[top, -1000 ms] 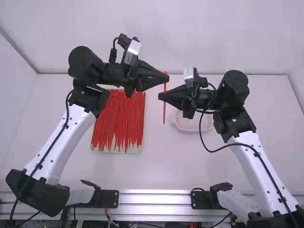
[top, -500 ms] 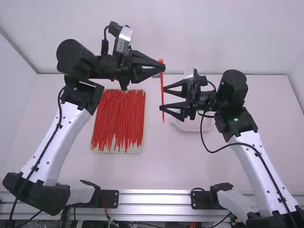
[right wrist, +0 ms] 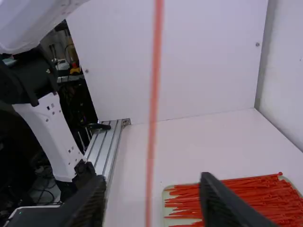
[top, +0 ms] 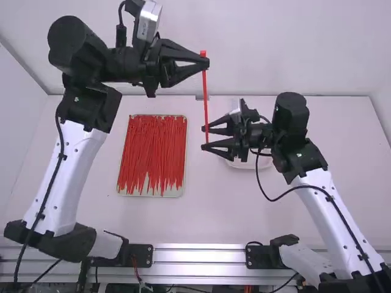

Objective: Fasten the cable tie

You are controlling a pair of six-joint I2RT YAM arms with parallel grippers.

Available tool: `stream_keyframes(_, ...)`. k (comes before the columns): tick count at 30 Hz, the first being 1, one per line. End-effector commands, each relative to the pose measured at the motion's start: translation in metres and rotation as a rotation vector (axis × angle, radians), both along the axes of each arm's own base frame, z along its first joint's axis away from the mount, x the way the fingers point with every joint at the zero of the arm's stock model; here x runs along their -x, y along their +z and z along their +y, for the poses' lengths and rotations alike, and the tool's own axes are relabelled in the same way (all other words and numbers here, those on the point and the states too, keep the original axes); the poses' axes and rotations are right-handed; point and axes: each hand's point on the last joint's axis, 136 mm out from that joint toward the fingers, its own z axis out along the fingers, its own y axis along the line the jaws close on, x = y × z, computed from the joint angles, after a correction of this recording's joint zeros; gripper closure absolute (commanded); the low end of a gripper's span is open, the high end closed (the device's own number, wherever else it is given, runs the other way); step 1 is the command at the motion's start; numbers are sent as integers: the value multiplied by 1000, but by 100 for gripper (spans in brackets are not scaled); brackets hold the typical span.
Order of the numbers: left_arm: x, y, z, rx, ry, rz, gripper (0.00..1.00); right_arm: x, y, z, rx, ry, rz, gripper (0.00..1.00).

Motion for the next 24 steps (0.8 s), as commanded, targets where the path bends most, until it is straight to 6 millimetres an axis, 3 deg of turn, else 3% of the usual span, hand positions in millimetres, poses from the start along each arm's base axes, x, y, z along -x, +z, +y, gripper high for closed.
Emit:
stream_keyframes(1,2,7,0,4,-3,-40,98,2,12,0,-12,13,-28,61)
stream_keyframes(4,0,6,0,5,0,-34,98,3,11,0,-11,14,-23,86)
stream_keyframes(5,-1,5,0,6,5,-31,98,3,11,0,-11,14,-24,100)
stream_keyframes(13,-2,7,2,12,13,-55,98,-6,11,-8,-10,-21,-20,100)
stream_keyframes(14,-2,7,2,13,14,-59,92,-6,11,-8,-10,-22,-20,100)
stream_keyframes(15,-4,7,4,15,25,-65,59,-6,11,-8,-10,-21,-20,100)
stream_keyframes(16,-5,7,4,15,27,-65,50,-6,11,-8,-10,-22,-22,100)
stream_keyframes(17,-11,7,8,18,53,-55,4,-6,13,-8,-14,-25,-11,100)
stream_keyframes(24,-39,-7,27,-9,165,-12,1,-15,29,-19,-45,-78,25,100)
